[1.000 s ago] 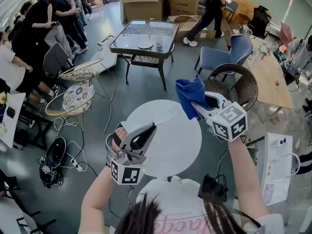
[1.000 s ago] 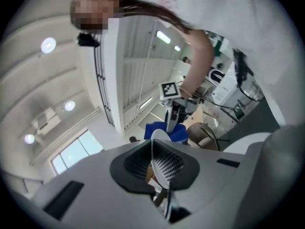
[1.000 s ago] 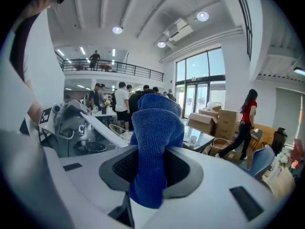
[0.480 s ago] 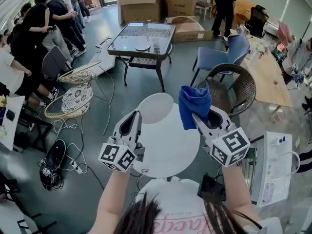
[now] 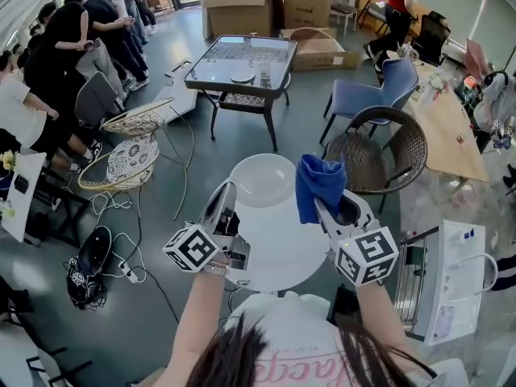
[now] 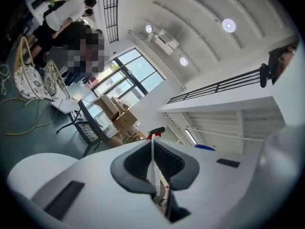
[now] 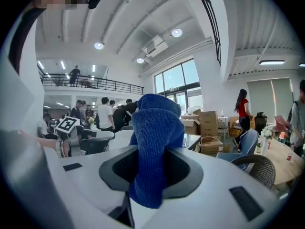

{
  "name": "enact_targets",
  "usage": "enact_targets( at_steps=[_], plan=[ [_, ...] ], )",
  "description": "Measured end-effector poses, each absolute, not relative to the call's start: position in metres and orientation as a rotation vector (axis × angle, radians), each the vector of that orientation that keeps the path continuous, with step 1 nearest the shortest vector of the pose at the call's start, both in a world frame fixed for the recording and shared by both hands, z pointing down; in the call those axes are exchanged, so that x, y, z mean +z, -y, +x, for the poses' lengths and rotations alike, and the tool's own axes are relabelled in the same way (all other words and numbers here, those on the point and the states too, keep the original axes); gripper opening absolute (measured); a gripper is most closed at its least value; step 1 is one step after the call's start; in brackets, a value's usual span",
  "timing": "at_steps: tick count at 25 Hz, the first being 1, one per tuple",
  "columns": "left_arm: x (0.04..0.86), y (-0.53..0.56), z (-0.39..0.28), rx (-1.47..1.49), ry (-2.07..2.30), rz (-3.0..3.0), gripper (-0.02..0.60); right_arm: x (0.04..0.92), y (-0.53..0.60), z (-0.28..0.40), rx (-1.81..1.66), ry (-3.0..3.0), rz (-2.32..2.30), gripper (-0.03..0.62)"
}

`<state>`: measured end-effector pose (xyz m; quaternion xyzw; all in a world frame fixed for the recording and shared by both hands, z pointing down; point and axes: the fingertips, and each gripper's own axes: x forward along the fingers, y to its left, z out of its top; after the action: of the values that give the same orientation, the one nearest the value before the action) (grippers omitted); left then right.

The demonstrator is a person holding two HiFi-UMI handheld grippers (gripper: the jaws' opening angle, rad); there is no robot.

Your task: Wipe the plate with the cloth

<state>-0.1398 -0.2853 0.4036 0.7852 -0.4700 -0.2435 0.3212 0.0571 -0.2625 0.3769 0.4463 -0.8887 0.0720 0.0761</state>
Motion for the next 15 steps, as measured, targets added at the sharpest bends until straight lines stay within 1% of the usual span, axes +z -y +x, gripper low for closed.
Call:
enact_targets(
  at_steps=[9, 13, 15],
  plan=[
    [0.4100, 0.2859, -0.1493, -0.661, 1.245, 1.988, 0.020, 0.3844, 0.2623, 0.0581, 0.246, 2.648, 1.341, 0.132],
    [0.4032, 0.2875, -0.1439, -0.699, 1.205, 1.993, 0.020, 0.3865, 0.2640, 0.0570, 0.256, 2.639, 1.344, 0.132],
    [0.4052, 0.2867, -0.1458, -0.672, 1.235, 1.986, 0.020, 0.3888, 0.2644, 0.0568, 0.264, 2.636, 1.347, 0.132]
  ],
)
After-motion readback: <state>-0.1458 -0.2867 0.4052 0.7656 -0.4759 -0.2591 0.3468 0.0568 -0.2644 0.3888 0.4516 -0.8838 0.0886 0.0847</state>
